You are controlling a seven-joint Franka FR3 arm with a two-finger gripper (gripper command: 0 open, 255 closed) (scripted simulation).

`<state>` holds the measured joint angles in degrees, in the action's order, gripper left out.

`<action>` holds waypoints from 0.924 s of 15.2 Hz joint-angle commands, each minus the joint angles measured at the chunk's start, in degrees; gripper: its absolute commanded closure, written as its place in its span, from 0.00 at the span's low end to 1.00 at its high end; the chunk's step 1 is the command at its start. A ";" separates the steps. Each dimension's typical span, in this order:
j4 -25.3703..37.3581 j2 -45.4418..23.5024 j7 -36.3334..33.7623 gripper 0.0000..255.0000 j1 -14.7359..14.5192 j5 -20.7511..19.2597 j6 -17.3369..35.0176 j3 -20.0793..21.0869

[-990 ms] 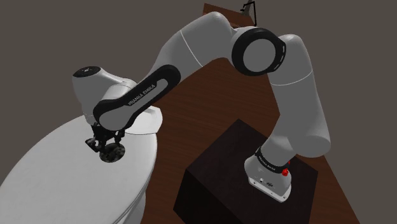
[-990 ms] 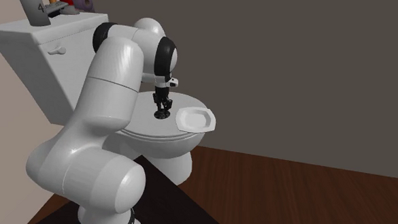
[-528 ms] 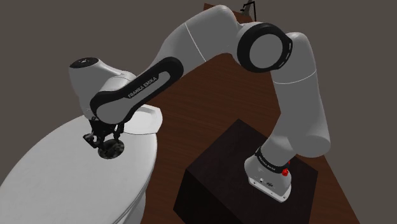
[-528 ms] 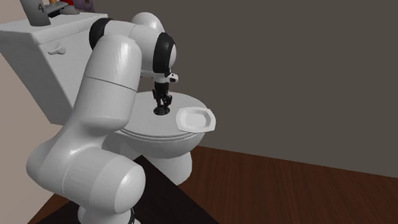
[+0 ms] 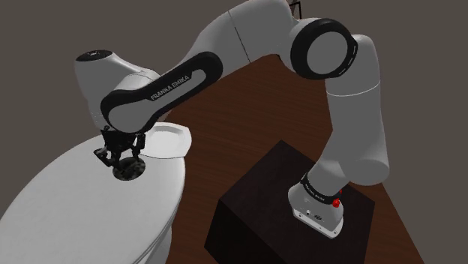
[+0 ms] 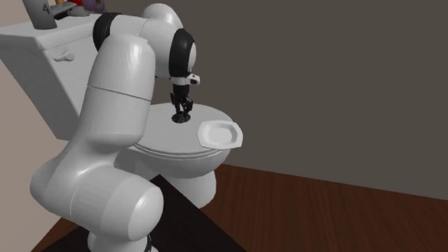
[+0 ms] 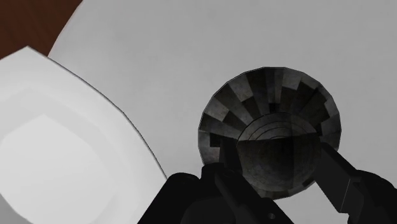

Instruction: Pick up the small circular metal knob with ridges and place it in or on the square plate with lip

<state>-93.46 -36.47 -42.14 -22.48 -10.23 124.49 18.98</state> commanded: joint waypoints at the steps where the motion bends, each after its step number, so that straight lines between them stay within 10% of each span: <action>1: 0.22 0.92 0.20 1.00 0.20 0.31 -1.13 0.21; 14: -4.79 6.28 13.32 1.00 11.37 2.30 -1.43 -1.68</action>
<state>-98.05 -30.59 -29.98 -11.98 -8.09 123.24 17.45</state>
